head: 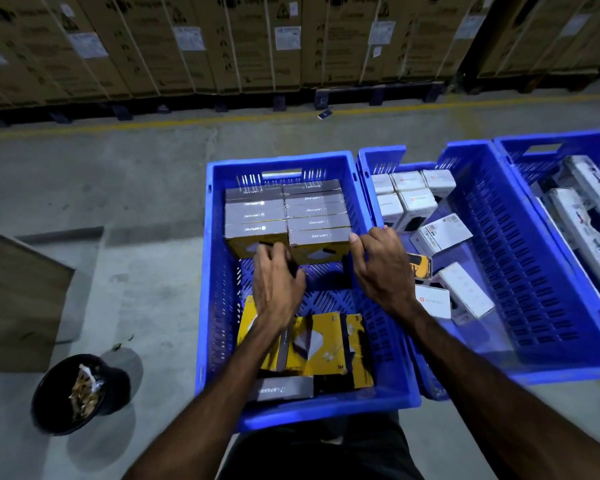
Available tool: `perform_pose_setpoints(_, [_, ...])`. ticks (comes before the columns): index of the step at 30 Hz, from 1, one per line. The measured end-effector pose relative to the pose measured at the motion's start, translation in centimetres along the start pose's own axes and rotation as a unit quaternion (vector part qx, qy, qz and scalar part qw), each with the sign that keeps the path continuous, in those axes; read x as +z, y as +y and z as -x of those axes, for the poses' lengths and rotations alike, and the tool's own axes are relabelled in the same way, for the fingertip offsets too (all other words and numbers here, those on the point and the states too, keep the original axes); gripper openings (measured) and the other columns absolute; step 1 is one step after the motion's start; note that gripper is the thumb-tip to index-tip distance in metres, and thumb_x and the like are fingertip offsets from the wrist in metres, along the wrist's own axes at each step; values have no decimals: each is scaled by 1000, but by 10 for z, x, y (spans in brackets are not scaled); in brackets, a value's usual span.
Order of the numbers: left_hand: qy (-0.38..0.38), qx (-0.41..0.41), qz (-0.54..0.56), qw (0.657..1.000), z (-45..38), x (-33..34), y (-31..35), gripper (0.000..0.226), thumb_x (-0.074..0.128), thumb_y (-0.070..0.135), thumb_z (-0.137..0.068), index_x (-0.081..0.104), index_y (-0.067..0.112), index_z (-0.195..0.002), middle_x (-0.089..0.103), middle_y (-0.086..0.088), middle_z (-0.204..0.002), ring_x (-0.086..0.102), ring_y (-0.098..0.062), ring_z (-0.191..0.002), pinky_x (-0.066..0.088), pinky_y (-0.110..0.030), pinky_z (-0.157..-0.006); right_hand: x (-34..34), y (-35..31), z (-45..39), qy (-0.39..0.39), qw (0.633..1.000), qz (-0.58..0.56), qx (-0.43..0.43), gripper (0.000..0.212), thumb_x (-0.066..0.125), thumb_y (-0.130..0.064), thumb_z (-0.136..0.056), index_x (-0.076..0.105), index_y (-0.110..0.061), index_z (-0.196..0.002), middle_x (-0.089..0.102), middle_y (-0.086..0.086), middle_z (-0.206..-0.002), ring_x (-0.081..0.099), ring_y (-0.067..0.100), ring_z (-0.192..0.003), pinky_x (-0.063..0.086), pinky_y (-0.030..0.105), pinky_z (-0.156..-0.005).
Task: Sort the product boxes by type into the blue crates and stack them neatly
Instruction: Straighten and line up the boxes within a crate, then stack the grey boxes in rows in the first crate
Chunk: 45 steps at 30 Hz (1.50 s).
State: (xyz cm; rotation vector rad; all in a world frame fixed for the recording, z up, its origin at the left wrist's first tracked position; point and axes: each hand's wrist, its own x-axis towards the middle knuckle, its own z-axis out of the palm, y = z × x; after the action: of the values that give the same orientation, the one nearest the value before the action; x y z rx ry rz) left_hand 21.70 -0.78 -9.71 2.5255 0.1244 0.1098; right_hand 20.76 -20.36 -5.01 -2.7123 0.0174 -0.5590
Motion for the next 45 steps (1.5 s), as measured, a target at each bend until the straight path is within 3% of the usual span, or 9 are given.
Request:
perform_pose_setpoints(6, [-148, -84, -86, 982, 57, -22, -41, 79, 74, 66, -80, 40, 21, -135, 45, -17, -133, 52, -42, -119, 54, -50, -89, -4, -2, -1, 4, 1000, -3, -10, 45, 45, -28, -110, 57, -6, -73, 38, -1, -75, 38, 22, -76, 31, 36, -72])
perform_pose_setpoints(11, [-270, -143, -108, 946, 55, -25, -42, 114, 89, 62, -65, 23, 24, -149, 33, -22, -148, 49, -52, -130, 50, -58, -101, -2, 0, 0, 8, 1000, -17, -12, 43, 47, -26, -110, 56, -7, -73, 40, 0, -74, 40, 24, -76, 35, 42, -73])
perform_pose_setpoints(22, [-162, -151, -48, 974, 57, -45, -47, 61, 70, 26, -82, 40, 11, -133, 67, -19, -110, 67, -46, -100, 59, -49, -85, 2, 5, -1, -2, 1000, -30, -9, 46, 42, -31, -111, 56, -9, -73, 42, 0, -74, 43, 26, -77, 36, 44, -72])
perform_pose_setpoints(25, [-141, -132, -42, 980, 54, -53, -44, 41, 62, 57, -93, 46, 20, -96, 67, -11, -97, 67, -37, -86, 61, -46, -75, 2, 5, -1, -7, 999, -34, -1, 46, 42, -32, -111, 56, -10, -74, 41, -1, -74, 41, 24, -77, 36, 43, -72])
perform_pose_setpoints(27, [-130, -101, -41, 986, 53, -58, -39, 50, 60, 70, -93, 49, 21, -87, 64, -7, -87, 64, -33, -80, 56, -40, -69, 3, 5, 0, -16, 999, -36, 6, 46, 41, -34, -111, 56, -10, -74, 43, -1, -74, 41, 23, -78, 38, 43, -72])
perform_pose_setpoints(30, [-117, 39, -43, 991, 51, -67, -35, 12, 71, 23, -87, 68, 25, -98, 65, 0, -95, 63, -28, -92, 54, -40, -76, 4, 5, 0, -23, 999, -30, 5, 47, 41, -34, -111, 58, -10, -74, 44, -1, -74, 41, 22, -78, 40, 45, -72])
perform_pose_setpoints(35, [-19, 278, -45, 959, 49, -74, -40, 29, 83, 18, -80, 80, 30, -106, 56, -6, -121, 52, -29, -120, 41, -43, -96, 2, 7, 2, -24, 998, -12, -65, 50, 40, -44, -110, 66, -11, -83, 55, 4, -78, 44, 22, -77, 41, 42, -74])
perform_pose_setpoints(38, [5, 324, 12, 946, 46, -72, -37, 35, 86, 6, -82, 80, 19, -114, 48, -10, -123, 56, -34, -114, 57, -44, -80, 1, 8, 5, -82, 989, -21, -118, 58, 30, -59, -108, 66, -17, -91, 65, 1, -85, 59, 23, -83, 44, 45, -100])
perform_pose_setpoints(45, [75, 428, 58, 899, 39, -80, -10, 24, 62, 22, -107, 76, 12, -124, 51, -8, -120, 60, -33, -110, 56, -49, -86, 1, 10, 2, -147, 982, -65, -96, 73, 16, -72, -103, 38, -27, -157, 72, -3, -84, 69, 14, -95, 23, 43, -126])
